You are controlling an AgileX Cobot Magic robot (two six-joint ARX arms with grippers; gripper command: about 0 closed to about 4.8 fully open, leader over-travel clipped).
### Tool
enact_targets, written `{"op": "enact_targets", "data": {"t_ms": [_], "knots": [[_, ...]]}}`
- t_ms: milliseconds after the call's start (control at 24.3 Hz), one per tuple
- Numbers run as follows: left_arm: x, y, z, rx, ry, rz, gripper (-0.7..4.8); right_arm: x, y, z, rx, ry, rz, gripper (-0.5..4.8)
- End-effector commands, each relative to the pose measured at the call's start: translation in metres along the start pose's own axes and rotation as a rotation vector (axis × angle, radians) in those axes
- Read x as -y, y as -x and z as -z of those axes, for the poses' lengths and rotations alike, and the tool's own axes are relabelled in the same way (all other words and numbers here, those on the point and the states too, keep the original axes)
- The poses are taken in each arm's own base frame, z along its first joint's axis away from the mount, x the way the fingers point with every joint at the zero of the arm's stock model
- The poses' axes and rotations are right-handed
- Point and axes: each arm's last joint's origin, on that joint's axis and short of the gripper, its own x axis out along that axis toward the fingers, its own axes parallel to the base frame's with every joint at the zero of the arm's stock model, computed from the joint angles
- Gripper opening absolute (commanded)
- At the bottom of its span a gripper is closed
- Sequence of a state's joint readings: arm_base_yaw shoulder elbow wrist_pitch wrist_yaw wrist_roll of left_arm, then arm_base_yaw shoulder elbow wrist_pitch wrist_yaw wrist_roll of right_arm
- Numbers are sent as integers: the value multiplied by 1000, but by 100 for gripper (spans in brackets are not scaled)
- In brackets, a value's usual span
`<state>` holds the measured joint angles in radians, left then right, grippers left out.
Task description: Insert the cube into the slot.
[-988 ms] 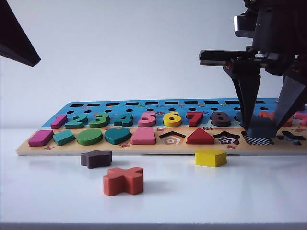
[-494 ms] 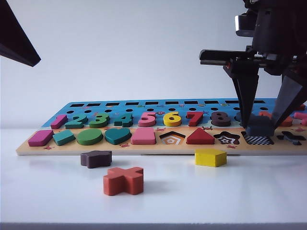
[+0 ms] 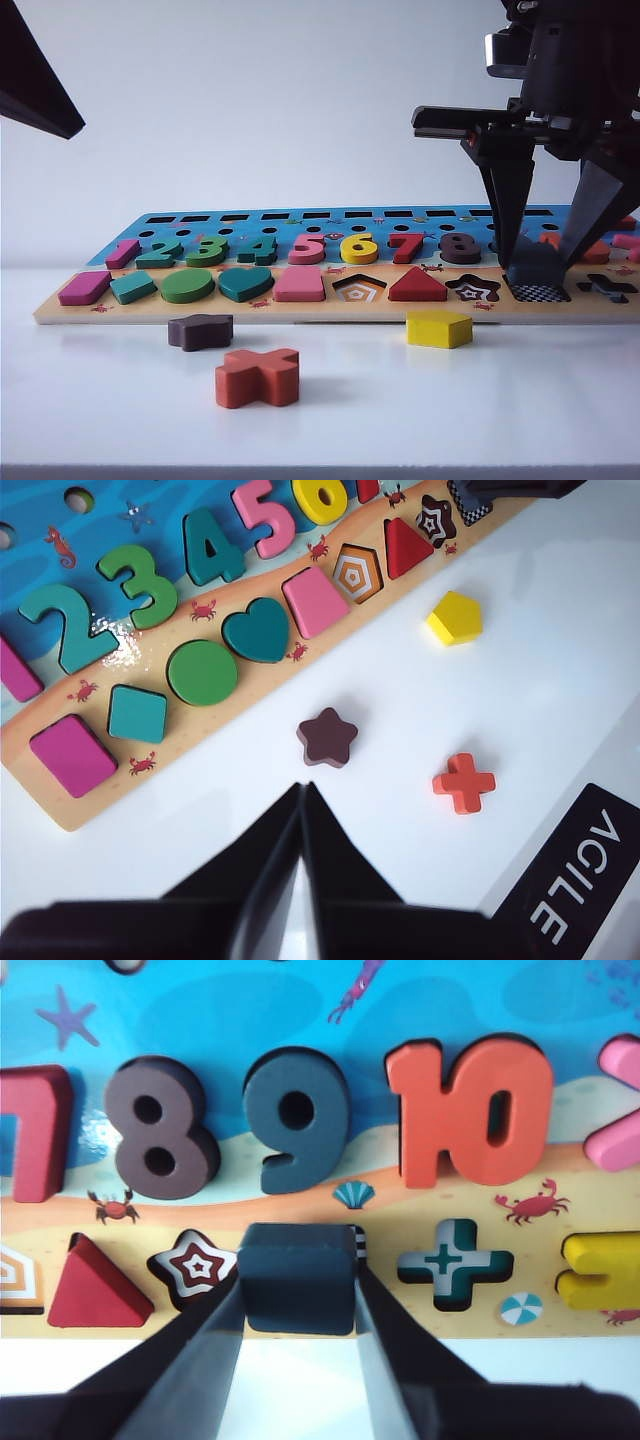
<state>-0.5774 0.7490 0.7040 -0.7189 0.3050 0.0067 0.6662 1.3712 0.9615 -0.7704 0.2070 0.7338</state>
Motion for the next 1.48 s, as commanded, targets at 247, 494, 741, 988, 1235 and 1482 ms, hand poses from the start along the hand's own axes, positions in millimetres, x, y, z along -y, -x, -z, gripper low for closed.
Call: {"op": "enact_targets", "data": {"t_ms": [247, 494, 741, 988, 1235, 1482], "knots": [[0, 1, -2, 18, -6, -3, 10, -2, -3, -1, 5, 6, 2, 32], [0, 1, -2, 18, -6, -3, 10, 0, -4, -2, 4, -2, 5, 32], [0, 1, -2, 18, -6, -4, 10, 1, -4, -2, -4, -2, 13, 32], [0, 1, -2, 18, -6, -3, 10, 1, -4, -2, -8, -1, 15, 32], [0, 1, -3, 19, -6, -3, 10, 2, -4, 0, -21, 2, 26, 32], [0, 1, -3, 19, -6, -3, 10, 2, -4, 0, -23, 2, 21, 45]]}}
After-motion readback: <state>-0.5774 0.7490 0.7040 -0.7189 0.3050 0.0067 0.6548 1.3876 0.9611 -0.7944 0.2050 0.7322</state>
